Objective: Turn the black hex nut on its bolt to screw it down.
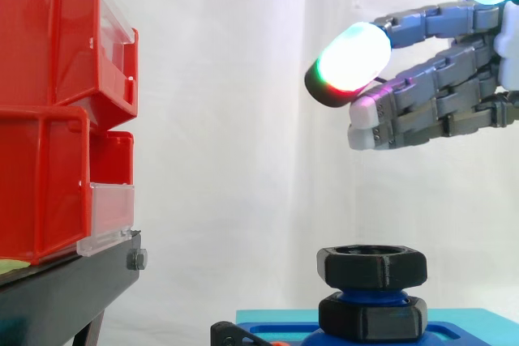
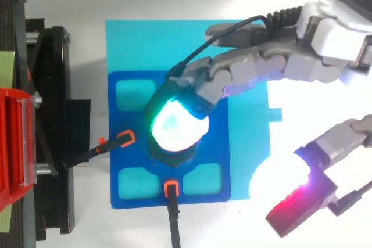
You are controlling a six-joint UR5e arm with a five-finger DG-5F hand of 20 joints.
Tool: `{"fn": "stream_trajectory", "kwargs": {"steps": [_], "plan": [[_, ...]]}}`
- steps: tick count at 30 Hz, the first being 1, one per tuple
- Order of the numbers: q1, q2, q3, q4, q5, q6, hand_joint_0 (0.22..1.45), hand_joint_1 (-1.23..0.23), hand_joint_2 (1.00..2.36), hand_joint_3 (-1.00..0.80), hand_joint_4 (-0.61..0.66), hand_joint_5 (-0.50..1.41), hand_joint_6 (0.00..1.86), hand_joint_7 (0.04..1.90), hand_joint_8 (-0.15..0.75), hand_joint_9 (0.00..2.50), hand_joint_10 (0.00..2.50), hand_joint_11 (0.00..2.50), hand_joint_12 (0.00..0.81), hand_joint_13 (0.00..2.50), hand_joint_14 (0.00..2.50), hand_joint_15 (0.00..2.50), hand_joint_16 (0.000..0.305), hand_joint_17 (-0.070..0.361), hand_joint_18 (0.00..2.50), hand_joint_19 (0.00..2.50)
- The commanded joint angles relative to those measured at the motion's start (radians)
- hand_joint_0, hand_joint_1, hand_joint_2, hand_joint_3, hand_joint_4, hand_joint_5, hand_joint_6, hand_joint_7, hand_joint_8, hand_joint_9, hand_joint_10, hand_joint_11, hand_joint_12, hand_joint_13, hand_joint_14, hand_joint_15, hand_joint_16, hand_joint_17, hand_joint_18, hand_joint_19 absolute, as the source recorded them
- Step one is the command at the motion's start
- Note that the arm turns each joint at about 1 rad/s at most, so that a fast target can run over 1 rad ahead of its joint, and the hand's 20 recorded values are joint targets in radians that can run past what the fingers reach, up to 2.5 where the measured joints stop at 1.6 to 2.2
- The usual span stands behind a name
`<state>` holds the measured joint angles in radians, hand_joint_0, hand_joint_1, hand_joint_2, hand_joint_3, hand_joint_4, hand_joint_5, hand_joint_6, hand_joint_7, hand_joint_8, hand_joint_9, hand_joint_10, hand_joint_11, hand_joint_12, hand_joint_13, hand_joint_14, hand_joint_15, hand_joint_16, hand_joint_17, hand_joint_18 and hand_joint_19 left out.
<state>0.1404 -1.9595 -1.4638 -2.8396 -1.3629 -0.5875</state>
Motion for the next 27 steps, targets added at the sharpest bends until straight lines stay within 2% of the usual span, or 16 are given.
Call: {"fn": "stream_trajectory", "kwargs": {"steps": [1,2,3,5,6,11,13,14,17,19,22,27], "plan": [[0.01,-0.002,0.002,0.037,0.016,-0.084,0.48,-0.53,1.0,-0.5,0.04,-0.18,0.5,0.65,0.19,0.6,0.0,0.0,0.141,0.43,0.0,0.0,0.007,0.016,0.1,0.0],[0.011,-0.002,0.002,0.04,0.019,-0.097,0.48,-0.53,1.0,-0.5,0.04,-0.18,0.5,0.65,0.192,0.6,0.0,0.0,0.142,0.42,0.0,0.0,0.007,0.016,0.1,0.0],[0.016,-0.013,0.002,0.051,0.033,-0.133,0.48,-0.53,1.0,-0.5,0.05,-0.18,0.5,0.65,0.193,0.6,0.0,0.0,0.142,0.42,0.0,0.0,0.007,0.016,0.1,0.0],[0.018,-0.021,0.003,0.054,0.038,-0.146,0.48,-0.53,1.0,-0.5,0.05,-0.18,0.5,0.65,0.192,0.61,0.0,0.0,0.143,0.42,0.0,0.0,0.007,0.016,0.1,0.0],[0.021,-0.027,0.01,0.057,0.045,-0.172,0.48,-0.53,1.0,-0.5,0.05,-0.18,0.5,0.65,0.192,0.61,0.0,0.0,0.143,0.42,0.0,0.0,0.007,0.016,0.1,0.0],[0.033,-0.05,0.03,0.048,0.048,-0.209,0.48,-0.52,1.0,-0.5,0.06,-0.17,0.5,0.66,0.195,0.61,0.0,0.0,0.147,0.43,0.0,0.0,0.008,0.018,0.11,0.0],[0.038,-0.075,0.059,0.029,0.065,-0.253,0.48,-0.52,1.0,-0.5,0.06,-0.17,0.5,0.66,0.197,0.61,0.0,0.0,0.147,0.43,0.0,0.0,0.008,0.018,0.11,0.0],[0.038,-0.105,0.088,0.005,0.074,-0.267,0.48,-0.52,1.0,-0.5,0.06,-0.17,0.5,0.66,0.197,0.62,0.0,0.0,0.148,0.43,0.0,0.0,0.008,0.019,0.11,0.0],[0.036,-0.137,0.135,-0.046,0.071,-0.287,0.48,-0.52,1.0,-0.5,0.06,-0.17,0.5,0.67,0.198,0.62,0.0,0.0,0.15,0.43,0.0,0.0,0.009,0.019,0.11,0.0],[0.036,-0.139,0.151,-0.067,0.065,-0.29,0.48,-0.52,1.0,-0.5,0.06,-0.17,0.5,0.67,0.199,0.62,0.0,0.0,0.152,0.44,0.0,0.0,0.009,0.019,0.11,0.0],[0.039,-0.139,0.157,-0.067,0.064,-0.314,0.48,-0.52,1.0,-0.5,0.06,-0.17,0.5,0.67,0.199,0.62,0.0,0.0,0.153,0.44,0.0,0.0,0.009,0.02,0.12,0.0],[0.045,-0.147,0.157,-0.041,0.065,-0.403,0.48,-0.52,1.0,-0.5,0.06,-0.17,0.5,0.67,0.199,0.62,0.0,0.0,0.155,0.44,0.0,0.0,0.009,0.02,0.12,0.0]]}}
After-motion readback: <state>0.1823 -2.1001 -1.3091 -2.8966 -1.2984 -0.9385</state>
